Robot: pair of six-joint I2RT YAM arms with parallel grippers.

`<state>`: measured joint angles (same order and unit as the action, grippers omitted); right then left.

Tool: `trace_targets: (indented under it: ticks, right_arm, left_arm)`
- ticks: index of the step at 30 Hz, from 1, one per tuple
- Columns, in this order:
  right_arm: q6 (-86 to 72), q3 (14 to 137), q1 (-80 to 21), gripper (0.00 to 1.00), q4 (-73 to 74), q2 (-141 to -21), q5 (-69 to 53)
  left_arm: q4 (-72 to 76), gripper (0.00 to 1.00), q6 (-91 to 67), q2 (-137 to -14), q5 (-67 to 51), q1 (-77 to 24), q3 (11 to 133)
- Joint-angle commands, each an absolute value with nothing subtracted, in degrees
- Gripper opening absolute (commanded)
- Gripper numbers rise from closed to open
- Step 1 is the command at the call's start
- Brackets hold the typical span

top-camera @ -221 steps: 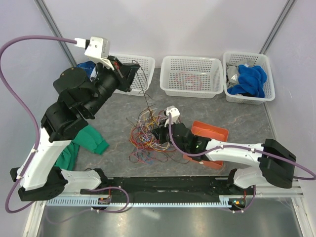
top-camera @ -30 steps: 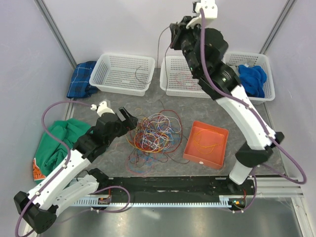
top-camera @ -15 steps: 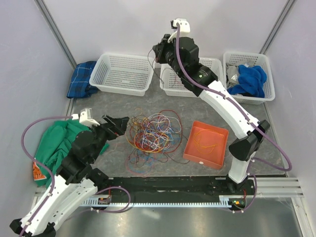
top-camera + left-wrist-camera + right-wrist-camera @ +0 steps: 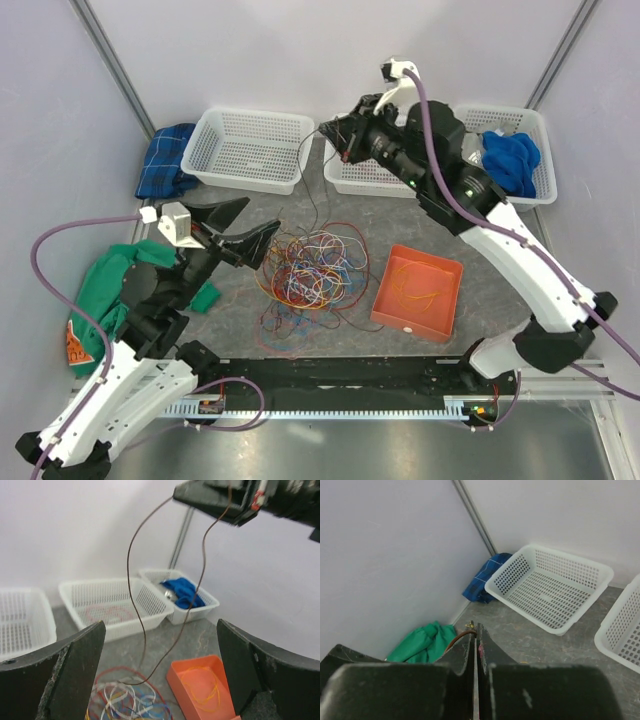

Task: Untangle the cables

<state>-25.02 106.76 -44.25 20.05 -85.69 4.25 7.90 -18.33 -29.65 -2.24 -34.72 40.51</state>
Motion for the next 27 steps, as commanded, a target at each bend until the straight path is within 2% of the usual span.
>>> trace_targets:
  ticks: [1, 5, 12, 27]
  right_arm:
    - [-26.72, 103.19, -44.3, 0.0, 22.49, -81.13, -1.3]
    - [-27.16, 99.68, -44.82, 0.0, 23.02, -78.32, -3.95]
    - [-26.54, 97.21, -47.28, 0.0, 24.26, -76.55, -5.8]
    - [-26.1, 97.3, -49.83, 0.0, 24.96, -76.46, -5.36]
  left_arm:
    - [18.36, 1.0, -7.56, -31.11, -13.0, -34.54, 45.26]
    - [25.38, 1.0, -4.93, -33.83, -17.13, -34.54, 45.26]
    - [25.75, 1.0, -0.62, -44.02, -22.76, -34.54, 51.23]
    - [34.71, 1.0, -9.22, -52.82, -29.18, -34.63, 49.31]
